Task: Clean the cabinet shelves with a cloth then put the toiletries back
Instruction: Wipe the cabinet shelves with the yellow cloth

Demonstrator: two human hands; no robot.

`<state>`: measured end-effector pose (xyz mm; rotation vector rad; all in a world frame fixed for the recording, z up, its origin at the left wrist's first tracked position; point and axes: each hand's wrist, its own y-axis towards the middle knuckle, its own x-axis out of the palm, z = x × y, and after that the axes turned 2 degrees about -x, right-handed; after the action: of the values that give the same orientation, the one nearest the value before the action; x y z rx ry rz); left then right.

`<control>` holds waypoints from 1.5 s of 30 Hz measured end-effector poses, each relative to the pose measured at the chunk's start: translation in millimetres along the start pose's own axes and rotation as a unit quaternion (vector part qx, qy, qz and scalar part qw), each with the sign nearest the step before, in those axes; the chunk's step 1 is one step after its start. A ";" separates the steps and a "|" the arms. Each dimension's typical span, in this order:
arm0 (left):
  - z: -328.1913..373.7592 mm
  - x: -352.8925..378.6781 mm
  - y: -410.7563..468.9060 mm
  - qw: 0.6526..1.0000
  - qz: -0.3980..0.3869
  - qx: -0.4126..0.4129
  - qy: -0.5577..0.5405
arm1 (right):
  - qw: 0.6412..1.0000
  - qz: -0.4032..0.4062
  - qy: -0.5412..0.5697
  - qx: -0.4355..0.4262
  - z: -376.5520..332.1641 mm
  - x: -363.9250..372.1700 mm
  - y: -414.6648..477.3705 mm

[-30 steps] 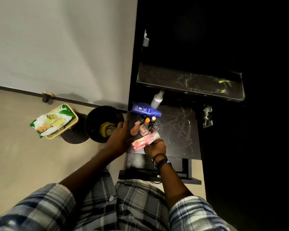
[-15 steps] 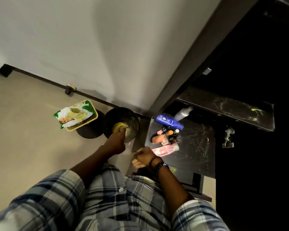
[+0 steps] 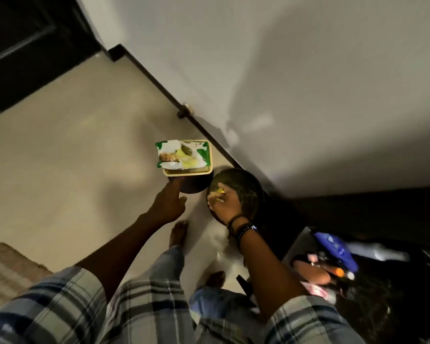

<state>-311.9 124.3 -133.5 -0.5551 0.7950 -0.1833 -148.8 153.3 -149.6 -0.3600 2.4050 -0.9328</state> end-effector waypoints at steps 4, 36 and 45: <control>-21.0 -1.3 35.4 0.997 0.046 -0.023 -0.062 | 0.997 -0.005 -0.063 -0.049 -17.7 24.1 58.7; 7.7 -17.0 25.1 0.928 0.024 -0.091 -0.361 | 0.974 -0.003 0.210 -0.081 -18.3 -1.8 12.9; 100.9 3.4 -83.6 0.888 -0.088 -0.007 -0.451 | 0.933 0.061 0.339 -0.107 5.5 -68.9 -135.6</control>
<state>-232.9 93.3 -33.6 -0.6447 -0.1651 -0.0660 -81.6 80.9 -33.9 0.0611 3.1276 -0.8281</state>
